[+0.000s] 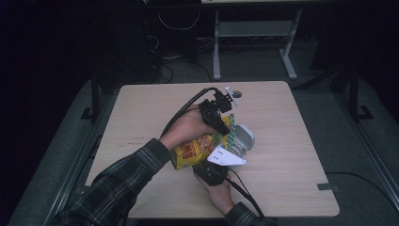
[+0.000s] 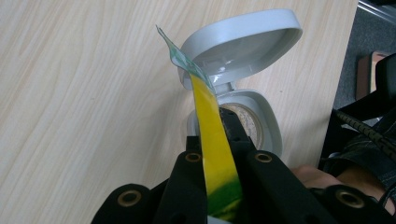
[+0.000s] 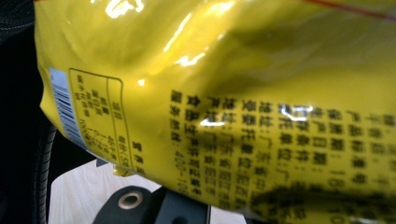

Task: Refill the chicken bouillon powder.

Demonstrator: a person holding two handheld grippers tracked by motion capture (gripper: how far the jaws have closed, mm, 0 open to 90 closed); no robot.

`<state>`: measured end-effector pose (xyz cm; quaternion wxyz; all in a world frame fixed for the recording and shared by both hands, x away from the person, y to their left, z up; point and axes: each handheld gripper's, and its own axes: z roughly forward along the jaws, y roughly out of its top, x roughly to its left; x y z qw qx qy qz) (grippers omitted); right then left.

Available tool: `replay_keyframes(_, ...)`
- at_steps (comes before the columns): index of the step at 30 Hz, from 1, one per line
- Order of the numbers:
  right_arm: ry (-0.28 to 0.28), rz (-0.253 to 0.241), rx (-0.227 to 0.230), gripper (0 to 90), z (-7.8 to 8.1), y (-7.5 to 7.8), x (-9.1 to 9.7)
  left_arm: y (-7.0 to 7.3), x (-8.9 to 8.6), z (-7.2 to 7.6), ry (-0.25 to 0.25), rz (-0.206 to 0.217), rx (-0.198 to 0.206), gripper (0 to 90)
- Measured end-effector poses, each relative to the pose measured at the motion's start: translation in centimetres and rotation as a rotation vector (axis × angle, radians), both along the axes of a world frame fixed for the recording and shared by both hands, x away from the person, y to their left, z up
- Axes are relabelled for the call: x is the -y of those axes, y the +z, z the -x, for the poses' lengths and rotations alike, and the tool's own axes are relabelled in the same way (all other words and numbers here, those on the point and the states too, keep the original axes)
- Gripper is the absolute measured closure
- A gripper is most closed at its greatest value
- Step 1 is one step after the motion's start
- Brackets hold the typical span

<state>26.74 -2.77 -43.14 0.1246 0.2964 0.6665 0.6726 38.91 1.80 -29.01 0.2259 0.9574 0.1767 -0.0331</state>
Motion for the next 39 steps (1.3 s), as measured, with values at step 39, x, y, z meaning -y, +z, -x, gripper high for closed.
replay_keyframes(39, 0.005, -0.014, -0.004, 89.8, -0.17, 0.15, 0.02, 0.08, 0.32, -0.04, 0.003, -0.017, 0.001, 89.7)
